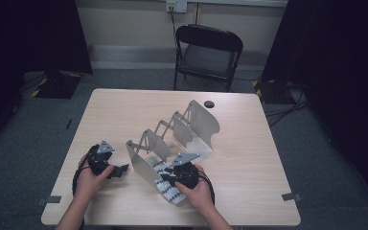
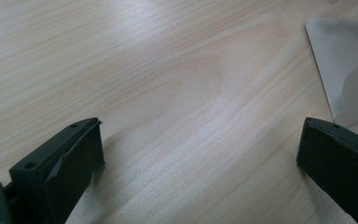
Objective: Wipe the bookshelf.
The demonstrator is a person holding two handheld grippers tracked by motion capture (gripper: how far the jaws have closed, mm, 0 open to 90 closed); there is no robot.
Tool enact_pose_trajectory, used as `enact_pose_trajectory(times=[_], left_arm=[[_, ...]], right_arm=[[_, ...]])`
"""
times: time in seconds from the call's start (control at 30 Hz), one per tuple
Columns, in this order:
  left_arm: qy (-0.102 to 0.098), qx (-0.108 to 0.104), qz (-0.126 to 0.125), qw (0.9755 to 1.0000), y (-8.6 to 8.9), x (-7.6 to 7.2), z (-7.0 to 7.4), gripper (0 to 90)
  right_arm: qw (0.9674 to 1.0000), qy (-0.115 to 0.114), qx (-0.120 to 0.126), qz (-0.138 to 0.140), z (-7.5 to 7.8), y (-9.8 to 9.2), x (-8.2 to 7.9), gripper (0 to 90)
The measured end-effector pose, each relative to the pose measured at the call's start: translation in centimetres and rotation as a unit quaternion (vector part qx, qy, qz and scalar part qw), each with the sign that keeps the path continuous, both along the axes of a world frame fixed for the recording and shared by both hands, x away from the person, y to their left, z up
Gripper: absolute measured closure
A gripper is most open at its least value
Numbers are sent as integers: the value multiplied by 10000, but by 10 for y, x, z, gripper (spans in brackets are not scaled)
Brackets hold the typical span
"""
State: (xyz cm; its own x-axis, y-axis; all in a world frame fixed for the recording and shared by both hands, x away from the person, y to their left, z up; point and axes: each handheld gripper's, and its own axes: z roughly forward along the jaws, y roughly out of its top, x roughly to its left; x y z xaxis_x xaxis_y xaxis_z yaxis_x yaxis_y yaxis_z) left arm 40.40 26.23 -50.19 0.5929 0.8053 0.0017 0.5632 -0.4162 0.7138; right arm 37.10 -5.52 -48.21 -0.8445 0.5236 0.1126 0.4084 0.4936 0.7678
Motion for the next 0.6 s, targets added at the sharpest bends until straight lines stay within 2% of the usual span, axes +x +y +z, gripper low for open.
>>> enact_pose_trajectory(times=[0.17,0.23,0.27,0.5,0.53,0.6], left_arm=[[0,1,-1,10000,0,0,0,1],[1,-1,-2,10000,0,0,0,0],[0,-6,-7,10000,0,0,0,0],[3,-8,-9,10000,0,0,0,0],[3,-6,-11,10000,0,0,0,0],[6,-7,-16,10000,0,0,0,0]], right_arm=[[10000,12,91,-1,3,5,3,731],[10000,12,93,9,4,6,4,731],[10000,-15,17,52,5,11,5,732],[9999,5,85,59,8,21,11,729],[9998,65,154,54,6,25,12,715],[9999,24,102,56,5,27,12,675]])
